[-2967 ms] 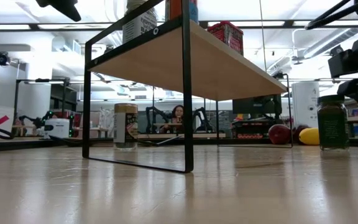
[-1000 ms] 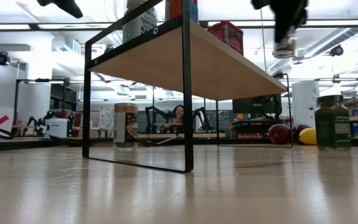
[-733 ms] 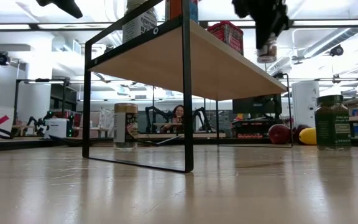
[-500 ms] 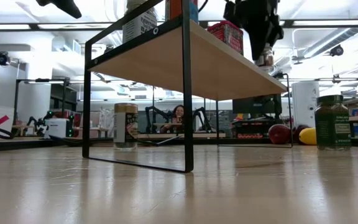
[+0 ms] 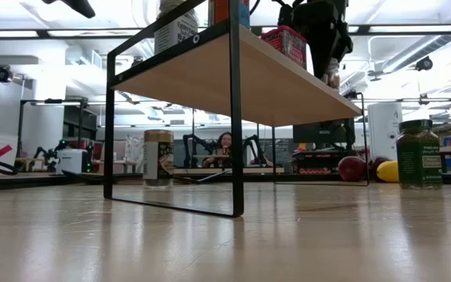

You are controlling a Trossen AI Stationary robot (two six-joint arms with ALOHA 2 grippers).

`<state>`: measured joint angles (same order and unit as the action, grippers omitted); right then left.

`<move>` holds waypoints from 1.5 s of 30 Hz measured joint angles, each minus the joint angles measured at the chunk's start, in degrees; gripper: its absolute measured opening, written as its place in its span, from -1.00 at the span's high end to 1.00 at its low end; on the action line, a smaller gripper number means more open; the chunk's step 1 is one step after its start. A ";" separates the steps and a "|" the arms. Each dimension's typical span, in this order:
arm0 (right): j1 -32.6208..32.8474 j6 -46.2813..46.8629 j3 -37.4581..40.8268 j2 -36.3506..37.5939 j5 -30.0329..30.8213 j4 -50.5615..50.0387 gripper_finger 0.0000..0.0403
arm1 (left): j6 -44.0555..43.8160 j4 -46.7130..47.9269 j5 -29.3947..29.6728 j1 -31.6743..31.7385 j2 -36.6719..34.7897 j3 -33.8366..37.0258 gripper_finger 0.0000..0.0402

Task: Shelf spices
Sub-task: Put the brown seasoning bottle on the shelf, then put the green seasoning bottle on the shelf

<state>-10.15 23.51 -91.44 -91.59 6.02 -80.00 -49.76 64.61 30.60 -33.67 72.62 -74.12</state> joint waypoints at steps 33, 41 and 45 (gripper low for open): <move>12.35 10.45 6.88 17.61 0.99 -10.03 -0.36 | -0.74 -0.07 -1.19 -0.55 0.00 0.01 -0.09; 17.92 18.26 25.14 21.57 3.90 -7.65 -0.42 | -0.74 -0.54 -1.21 -0.85 0.02 0.01 -0.09; 17.36 20.58 31.60 24.58 5.85 -4.72 -0.49 | -0.89 -0.59 -1.75 -0.92 0.02 0.00 -0.09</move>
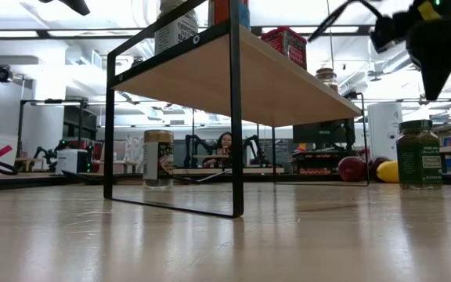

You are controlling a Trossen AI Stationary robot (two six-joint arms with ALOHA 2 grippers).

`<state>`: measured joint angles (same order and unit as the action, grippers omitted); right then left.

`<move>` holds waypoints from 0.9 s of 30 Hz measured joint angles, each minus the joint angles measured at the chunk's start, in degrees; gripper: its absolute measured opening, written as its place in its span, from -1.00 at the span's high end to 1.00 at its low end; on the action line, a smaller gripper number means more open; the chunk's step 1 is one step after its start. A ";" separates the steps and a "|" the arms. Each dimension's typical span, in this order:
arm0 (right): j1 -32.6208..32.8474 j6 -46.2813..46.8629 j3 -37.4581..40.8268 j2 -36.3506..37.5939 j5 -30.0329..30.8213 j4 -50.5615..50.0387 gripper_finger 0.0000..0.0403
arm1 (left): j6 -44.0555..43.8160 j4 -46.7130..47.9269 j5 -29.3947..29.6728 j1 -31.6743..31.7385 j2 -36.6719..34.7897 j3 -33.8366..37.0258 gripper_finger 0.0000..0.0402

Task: Shelf spices
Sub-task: Put the green seasoning bottle on the shelf

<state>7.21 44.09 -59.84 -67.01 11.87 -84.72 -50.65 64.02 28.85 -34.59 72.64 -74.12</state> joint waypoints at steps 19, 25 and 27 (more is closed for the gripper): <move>-5.14 -1.24 15.80 7.26 1.71 18.32 -0.68 | 0.00 -0.08 -1.05 0.00 0.00 0.00 -0.09; -5.16 -1.20 18.72 7.22 1.70 20.64 -0.68 | 0.00 -0.08 -1.03 0.00 0.00 -0.01 -0.09; -5.16 -1.25 20.04 7.26 1.73 23.20 -0.68 | 0.00 -0.08 -1.02 0.00 0.00 -0.01 -0.09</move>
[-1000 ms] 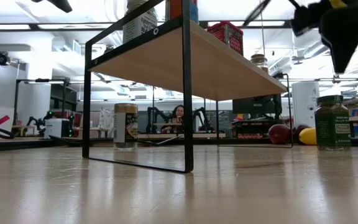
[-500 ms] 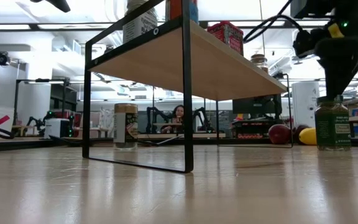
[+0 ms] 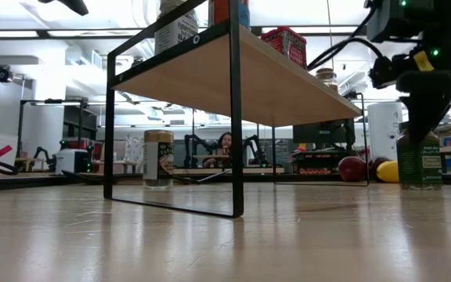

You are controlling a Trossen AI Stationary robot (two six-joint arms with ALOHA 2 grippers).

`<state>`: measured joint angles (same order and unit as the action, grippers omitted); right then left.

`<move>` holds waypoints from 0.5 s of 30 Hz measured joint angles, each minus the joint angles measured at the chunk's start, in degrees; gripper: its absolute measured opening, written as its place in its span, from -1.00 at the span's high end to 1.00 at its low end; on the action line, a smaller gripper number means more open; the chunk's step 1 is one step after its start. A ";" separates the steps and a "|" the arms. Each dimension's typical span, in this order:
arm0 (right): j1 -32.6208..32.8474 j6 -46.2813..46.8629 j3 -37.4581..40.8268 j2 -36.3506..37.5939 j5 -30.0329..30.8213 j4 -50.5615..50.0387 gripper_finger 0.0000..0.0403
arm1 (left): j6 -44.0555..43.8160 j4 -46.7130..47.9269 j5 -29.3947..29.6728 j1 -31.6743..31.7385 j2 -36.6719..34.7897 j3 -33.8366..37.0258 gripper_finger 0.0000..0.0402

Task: Shelf spices
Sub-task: Put the green seasoning bottle on the shelf

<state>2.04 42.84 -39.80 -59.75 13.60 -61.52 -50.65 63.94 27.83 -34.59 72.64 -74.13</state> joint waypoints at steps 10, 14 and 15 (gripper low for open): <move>-1.25 0.20 6.20 -0.02 0.60 6.47 -0.60 | -0.23 -0.02 -0.33 0.00 0.00 0.01 -0.09; -1.33 0.22 6.98 -0.02 1.52 8.49 -0.41 | -0.24 -0.03 -0.33 0.00 0.00 0.00 -0.09; -1.33 0.20 7.07 -0.02 1.75 8.73 -0.35 | -0.24 -0.02 -0.33 0.00 0.00 0.02 -0.09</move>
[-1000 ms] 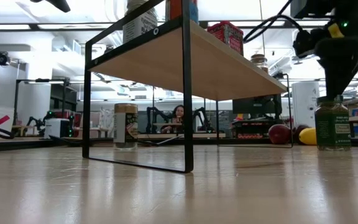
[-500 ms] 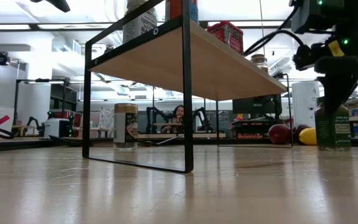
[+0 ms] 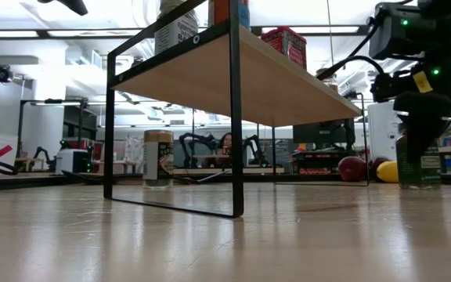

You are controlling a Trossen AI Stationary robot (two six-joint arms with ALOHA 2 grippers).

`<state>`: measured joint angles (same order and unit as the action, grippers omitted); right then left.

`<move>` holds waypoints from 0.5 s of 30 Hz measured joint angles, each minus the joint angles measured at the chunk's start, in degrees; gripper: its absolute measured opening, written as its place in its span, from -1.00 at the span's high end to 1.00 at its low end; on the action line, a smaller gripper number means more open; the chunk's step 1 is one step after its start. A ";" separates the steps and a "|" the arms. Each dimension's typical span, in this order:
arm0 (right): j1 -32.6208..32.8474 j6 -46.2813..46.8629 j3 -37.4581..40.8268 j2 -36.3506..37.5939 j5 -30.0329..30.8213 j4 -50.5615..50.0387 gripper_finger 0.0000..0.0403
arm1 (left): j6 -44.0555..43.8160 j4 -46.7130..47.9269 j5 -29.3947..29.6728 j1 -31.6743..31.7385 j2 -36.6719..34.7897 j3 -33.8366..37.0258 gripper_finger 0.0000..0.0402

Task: Shelf spices
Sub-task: Put the green seasoning bottle on the shelf

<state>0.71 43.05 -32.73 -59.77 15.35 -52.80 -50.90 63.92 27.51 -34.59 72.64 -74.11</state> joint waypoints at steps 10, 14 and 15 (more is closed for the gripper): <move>0.00 1.04 0.00 0.04 0.20 -0.26 0.09 | -0.19 0.02 -0.04 0.00 0.00 -0.02 -0.09; 0.00 1.33 -0.02 0.17 -0.42 -0.70 0.09 | -0.19 0.00 -0.04 0.00 0.00 0.00 -0.09; 0.00 1.33 -0.02 0.20 -0.59 -0.75 0.10 | -0.19 0.00 -0.05 0.00 0.00 -0.02 -0.09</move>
<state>0.71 44.38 -32.75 -59.57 14.77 -53.55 -51.09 63.92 27.46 -34.59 72.64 -74.13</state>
